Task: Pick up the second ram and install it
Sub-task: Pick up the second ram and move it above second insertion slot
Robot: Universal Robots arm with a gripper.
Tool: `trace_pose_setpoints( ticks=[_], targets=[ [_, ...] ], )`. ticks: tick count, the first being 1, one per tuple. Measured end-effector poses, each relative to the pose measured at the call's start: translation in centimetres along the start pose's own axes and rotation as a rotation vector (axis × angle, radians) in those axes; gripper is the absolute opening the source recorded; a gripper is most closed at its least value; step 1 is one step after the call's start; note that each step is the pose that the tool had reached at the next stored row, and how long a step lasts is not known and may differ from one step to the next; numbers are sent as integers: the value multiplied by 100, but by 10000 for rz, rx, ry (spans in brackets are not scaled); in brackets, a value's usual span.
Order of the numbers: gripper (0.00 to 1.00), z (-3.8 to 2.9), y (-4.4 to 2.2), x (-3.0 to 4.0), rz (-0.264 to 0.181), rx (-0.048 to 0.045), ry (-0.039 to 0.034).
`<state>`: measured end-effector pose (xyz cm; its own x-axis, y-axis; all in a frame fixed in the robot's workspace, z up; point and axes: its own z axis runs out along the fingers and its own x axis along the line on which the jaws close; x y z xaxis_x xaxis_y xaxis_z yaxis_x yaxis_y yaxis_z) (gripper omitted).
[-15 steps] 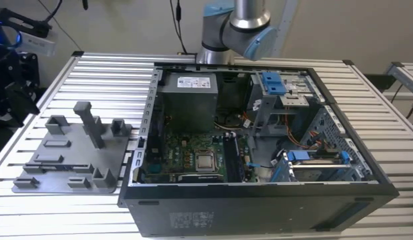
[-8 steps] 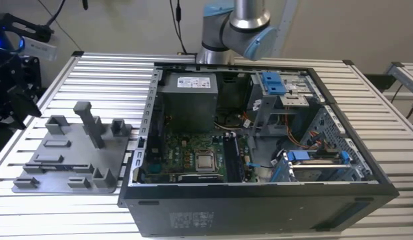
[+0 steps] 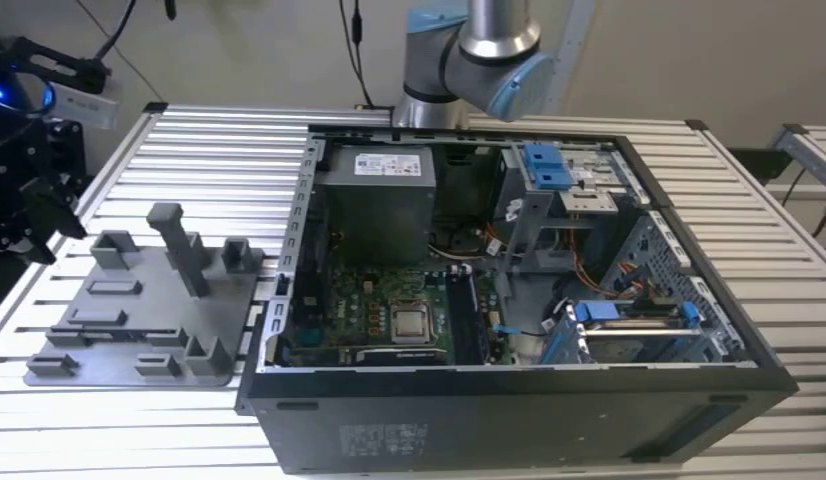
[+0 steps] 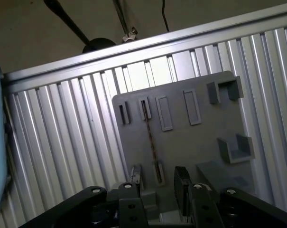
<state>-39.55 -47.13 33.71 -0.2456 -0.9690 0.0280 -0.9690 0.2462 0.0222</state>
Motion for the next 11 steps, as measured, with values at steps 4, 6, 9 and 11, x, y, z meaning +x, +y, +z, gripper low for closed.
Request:
trace_pose_setpoints(
  ticks=[4,6,9,11],
  targets=[
    [42,30,-1,-1,-1,0,1],
    [42,46,-1,-1,-1,0,0],
    [42,66,-1,-2,-1,0,0],
    [42,79,-2,-2,-2,1,-1]
  ],
)
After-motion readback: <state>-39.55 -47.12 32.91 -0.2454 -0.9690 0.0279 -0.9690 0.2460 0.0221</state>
